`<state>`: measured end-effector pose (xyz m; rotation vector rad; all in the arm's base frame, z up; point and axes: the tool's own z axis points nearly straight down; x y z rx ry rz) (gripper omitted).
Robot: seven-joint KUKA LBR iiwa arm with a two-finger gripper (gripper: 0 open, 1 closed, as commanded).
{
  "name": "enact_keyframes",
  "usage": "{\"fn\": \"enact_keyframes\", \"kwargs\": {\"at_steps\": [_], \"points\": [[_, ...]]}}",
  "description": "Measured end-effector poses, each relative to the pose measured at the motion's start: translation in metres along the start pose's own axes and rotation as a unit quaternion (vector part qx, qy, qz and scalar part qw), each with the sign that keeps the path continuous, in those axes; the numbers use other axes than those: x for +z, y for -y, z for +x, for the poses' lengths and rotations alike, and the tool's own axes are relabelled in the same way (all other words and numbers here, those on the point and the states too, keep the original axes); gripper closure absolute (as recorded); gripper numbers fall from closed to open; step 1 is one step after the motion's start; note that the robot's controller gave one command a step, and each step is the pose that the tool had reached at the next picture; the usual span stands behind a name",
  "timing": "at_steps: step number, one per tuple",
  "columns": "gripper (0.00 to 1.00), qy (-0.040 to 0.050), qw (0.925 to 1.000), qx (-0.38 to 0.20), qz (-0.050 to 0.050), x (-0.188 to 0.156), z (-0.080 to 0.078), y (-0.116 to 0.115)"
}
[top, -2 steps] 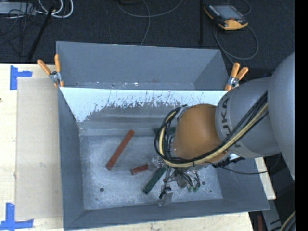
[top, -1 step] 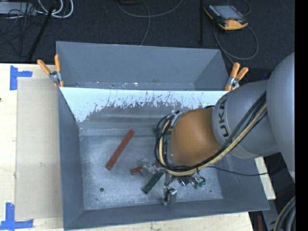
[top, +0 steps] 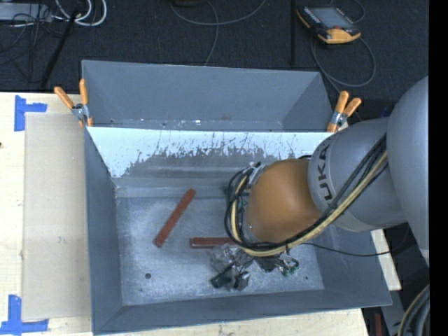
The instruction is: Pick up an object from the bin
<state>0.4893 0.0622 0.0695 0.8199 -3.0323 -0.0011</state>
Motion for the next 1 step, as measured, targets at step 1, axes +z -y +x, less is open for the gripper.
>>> {"fn": "enact_keyframes", "kwargs": {"at_steps": [1], "points": [[1.0,0.0044,1.0,0.0,0.002,-0.1357,-0.0204,-0.0154]]}}
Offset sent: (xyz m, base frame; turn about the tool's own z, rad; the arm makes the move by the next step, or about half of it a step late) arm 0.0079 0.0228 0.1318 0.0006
